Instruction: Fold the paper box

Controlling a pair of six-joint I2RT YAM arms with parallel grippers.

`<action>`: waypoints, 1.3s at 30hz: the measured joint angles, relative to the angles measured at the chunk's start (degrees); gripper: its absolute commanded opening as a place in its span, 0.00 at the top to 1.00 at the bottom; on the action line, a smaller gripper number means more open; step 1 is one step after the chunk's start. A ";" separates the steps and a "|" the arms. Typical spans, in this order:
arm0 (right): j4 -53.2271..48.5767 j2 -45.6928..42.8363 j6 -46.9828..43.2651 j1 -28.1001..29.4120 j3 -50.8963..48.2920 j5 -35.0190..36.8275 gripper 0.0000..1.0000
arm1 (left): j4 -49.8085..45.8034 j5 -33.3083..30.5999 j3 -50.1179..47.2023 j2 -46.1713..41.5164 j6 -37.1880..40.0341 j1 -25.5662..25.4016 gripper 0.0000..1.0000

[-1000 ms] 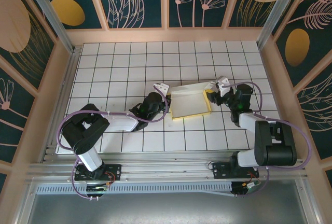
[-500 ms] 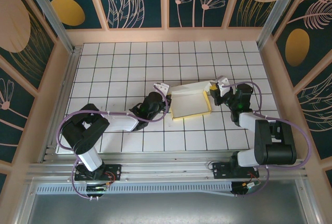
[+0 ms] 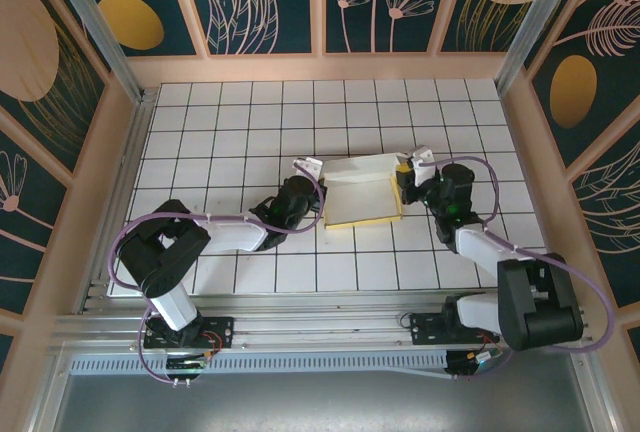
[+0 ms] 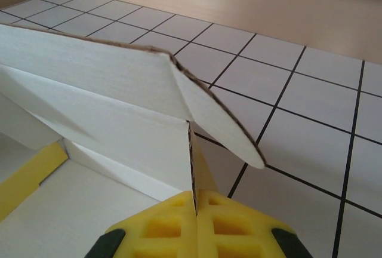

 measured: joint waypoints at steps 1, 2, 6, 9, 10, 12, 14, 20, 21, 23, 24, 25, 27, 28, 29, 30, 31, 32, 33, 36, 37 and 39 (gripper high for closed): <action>-0.68 -0.57 1.25 0.31 0.00 0.59 1.00 | -0.28 -0.22 0.17 0.00 0.15 -0.02 1.00; -1.42 -1.11 2.86 0.57 0.00 1.14 1.00 | -0.68 -0.46 0.44 0.00 0.33 -0.02 1.00; -3.65 -2.43 9.05 2.29 -0.04 3.37 1.00 | -1.31 -1.20 0.70 0.00 1.25 -0.02 1.00; -4.00 -3.26 13.70 4.70 -0.96 5.90 1.00 | -1.60 -2.51 0.68 -0.11 1.57 0.00 1.00; -3.87 -3.54 14.99 5.40 -1.62 6.69 1.00 | -1.84 -2.91 0.61 -0.31 1.70 0.00 1.00; -2.91 -4.17 17.66 7.08 -3.76 8.31 1.00 | -2.10 -3.32 0.07 -0.90 1.95 0.04 1.00; -0.83 -4.92 19.58 8.76 -5.68 10.03 1.00 | -2.16 -3.41 -0.63 -1.49 2.19 0.04 1.00; 4.57 -4.37 24.44 13.77 -8.28 17.35 1.00 | -1.42 -1.90 -2.43 -2.73 1.64 0.33 1.00; 5.79 -3.91 25.40 14.73 -8.72 18.88 1.00 | -0.90 -1.66 -2.80 -2.82 1.33 0.37 1.00; 7.63 -3.02 27.10 15.96 -9.22 21.00 1.00 | 0.13 -1.11 -3.67 -3.08 0.74 0.48 1.00; 8.24 -2.51 27.93 16.31 -9.22 21.79 1.00 | 0.59 -0.68 -4.11 -3.28 0.39 0.57 1.00; 8.76 -2.12 28.68 16.52 -9.22 22.34 1.00 | 0.87 -0.44 -4.39 -3.41 0.13 0.59 1.00; 9.31 -1.64 30.21 16.79 -9.22 23.21 1.00 | 1.27 -0.07 -4.81 -3.69 -0.31 0.59 1.00; 9.53 -1.55 30.69 16.87 -9.22 23.41 1.00 | 1.29 0.09 -4.92 -3.80 -0.39 0.59 1.00; 9.70 -1.49 31.21 17.00 -9.22 23.65 1.00 | 1.29 0.26 -5.03 -3.91 -0.48 0.59 1.00; 10.08 -1.46 31.63 17.22 -9.46 24.00 1.00 | 1.29 0.55 -5.22 -4.13 -0.52 0.59 1.00; 10.62 -1.49 31.78 17.46 -9.90 24.35 1.00 | 1.29 0.87 -5.42 -4.37 -0.61 0.59 1.00; 11.30 -1.49 31.95 17.70 -10.56 24.59 1.00 | 1.31 1.25 -5.75 -4.63 -0.76 0.59 1.00; 12.09 -1.49 32.11 17.90 -11.26 24.74 1.00 | 1.57 1.75 -6.19 -4.94 -0.96 0.59 1.00; 14.12 -1.49 32.74 18.51 -13.18 25.46 1.00 | 2.99 3.78 -7.93 -5.75 -1.53 0.59 1.00; 14.53 -1.49 32.96 18.67 -13.57 25.66 1.00 | 3.54 4.50 -8.44 -5.92 -1.64 0.61 1.00; 14.95 -1.49 33.22 18.86 -14.12 26.05 1.00 | 4.46 6.08 -9.31 -6.14 -2.03 0.70 1.00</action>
